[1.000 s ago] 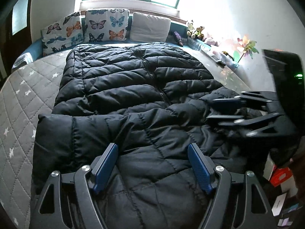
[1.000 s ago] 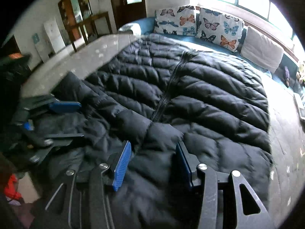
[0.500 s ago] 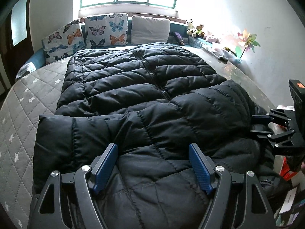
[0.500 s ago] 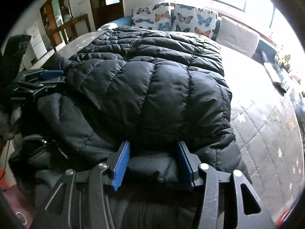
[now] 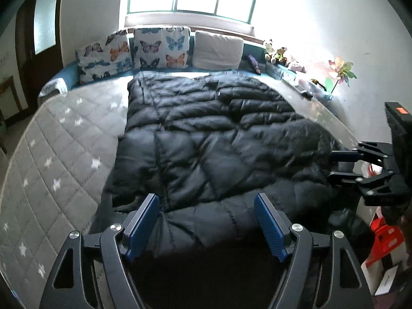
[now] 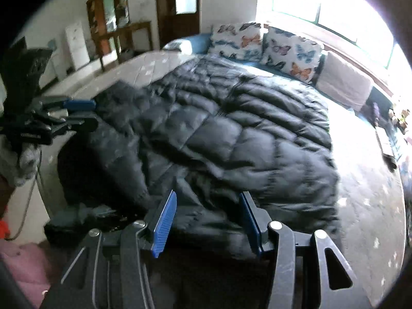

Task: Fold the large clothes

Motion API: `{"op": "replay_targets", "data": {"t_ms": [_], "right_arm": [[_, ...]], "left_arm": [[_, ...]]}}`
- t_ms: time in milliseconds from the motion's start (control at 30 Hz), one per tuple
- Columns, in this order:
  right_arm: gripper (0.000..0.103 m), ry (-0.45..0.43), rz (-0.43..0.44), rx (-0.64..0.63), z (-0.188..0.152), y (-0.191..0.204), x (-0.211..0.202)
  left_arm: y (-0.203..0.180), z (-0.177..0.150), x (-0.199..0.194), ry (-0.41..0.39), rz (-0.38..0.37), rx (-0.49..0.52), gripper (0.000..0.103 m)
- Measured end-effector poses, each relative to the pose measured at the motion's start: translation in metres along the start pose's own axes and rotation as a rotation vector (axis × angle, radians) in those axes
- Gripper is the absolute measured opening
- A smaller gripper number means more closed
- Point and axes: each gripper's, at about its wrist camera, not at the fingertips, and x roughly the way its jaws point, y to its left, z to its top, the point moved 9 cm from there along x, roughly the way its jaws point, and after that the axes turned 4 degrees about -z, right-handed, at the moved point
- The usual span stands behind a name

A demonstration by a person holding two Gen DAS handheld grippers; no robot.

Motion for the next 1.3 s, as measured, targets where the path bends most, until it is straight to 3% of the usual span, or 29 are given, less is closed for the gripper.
{"op": "replay_targets", "data": {"t_ms": [133,267,367,500,667,867,967,1167,1300], "right_arm": [[0.057,0.029,-0.008,-0.020,-0.015,0.005,0.030],[0.057,0.036,0.012,-0.006,-0.013,0.001,0.017],[0.057,0.001,-0.006,-0.008,-0.002,-0.008,-0.004],[0.057,-0.055,-0.056,0.047,0.022,-0.043,-0.024],[0.057,-0.034,-0.103,0.120,0.036,-0.082,-0.004],[0.057,0.060,-0.080,0.175,0.005,-0.101,0.042],[0.057,0.043,-0.054,0.197,-0.001,-0.100,0.046],[0.057,0.033,-0.050,0.196,0.000,-0.102,0.042],[0.057,0.003,-0.108,0.149,0.003,-0.100,0.031]], "left_arm": [[0.004,-0.015,0.016,0.017,0.003,0.015,0.081],[0.003,-0.019,0.017,0.018,0.013,0.027,0.081],[0.004,-0.008,0.004,0.017,-0.019,-0.004,0.081],[0.008,0.025,-0.020,-0.064,-0.070,-0.050,0.081],[0.028,0.049,-0.009,-0.069,-0.039,-0.086,0.081],[0.056,0.028,0.029,0.018,0.017,-0.091,0.084],[0.064,0.018,0.036,0.024,-0.025,-0.134,0.085],[0.068,0.014,0.045,0.018,0.013,-0.122,0.089],[0.066,0.016,0.036,0.025,0.032,-0.133,0.089]]}}
